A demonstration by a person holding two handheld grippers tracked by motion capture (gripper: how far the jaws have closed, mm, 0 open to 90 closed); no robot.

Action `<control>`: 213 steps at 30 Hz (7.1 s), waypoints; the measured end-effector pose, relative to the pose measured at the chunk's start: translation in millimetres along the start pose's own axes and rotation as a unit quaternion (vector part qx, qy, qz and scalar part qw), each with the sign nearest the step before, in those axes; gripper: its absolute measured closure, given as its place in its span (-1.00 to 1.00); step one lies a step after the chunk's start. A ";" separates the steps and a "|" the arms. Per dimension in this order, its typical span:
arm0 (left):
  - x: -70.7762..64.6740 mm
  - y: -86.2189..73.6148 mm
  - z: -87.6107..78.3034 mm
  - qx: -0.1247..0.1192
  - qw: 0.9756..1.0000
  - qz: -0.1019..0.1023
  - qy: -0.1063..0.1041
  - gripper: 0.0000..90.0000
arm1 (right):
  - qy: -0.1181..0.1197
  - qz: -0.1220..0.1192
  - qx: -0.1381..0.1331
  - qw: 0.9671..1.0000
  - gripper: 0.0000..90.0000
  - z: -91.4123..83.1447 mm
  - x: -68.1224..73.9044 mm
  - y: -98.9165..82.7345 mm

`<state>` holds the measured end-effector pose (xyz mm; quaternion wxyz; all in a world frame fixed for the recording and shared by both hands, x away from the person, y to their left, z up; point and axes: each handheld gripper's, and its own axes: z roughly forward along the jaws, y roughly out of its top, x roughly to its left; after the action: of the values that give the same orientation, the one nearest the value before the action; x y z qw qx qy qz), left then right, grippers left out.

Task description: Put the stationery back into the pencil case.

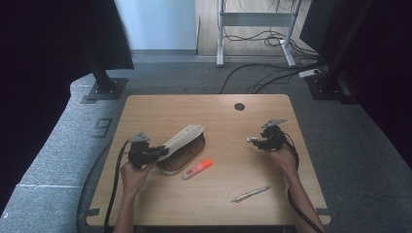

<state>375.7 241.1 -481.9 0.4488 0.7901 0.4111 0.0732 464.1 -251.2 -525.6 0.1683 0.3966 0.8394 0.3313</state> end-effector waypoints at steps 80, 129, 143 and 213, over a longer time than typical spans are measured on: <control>-1.2 -1.0 -1.1 0.004 1.000 0.008 -0.005 0.73 | 0.083 -0.031 -0.026 0.996 0.61 -2.3 65.1 41.1; -2.2 -0.1 -4.5 0.000 1.000 0.011 -0.010 0.73 | 0.132 -0.091 0.002 0.987 0.61 73.0 150.9 99.3; -2.1 -0.3 -4.0 -0.001 1.000 0.010 -0.014 0.74 | 0.115 -0.086 0.007 0.990 0.61 93.3 152.5 106.8; 0.0 -2.0 -3.9 0.001 1.000 0.007 -0.020 0.73 | 0.169 -0.100 -0.017 0.980 -0.42 17.9 145.0 70.6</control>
<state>372.7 244.2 -481.2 0.4561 0.7943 0.3967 0.0598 421.8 -98.0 -492.7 0.0628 0.2457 0.8856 0.3890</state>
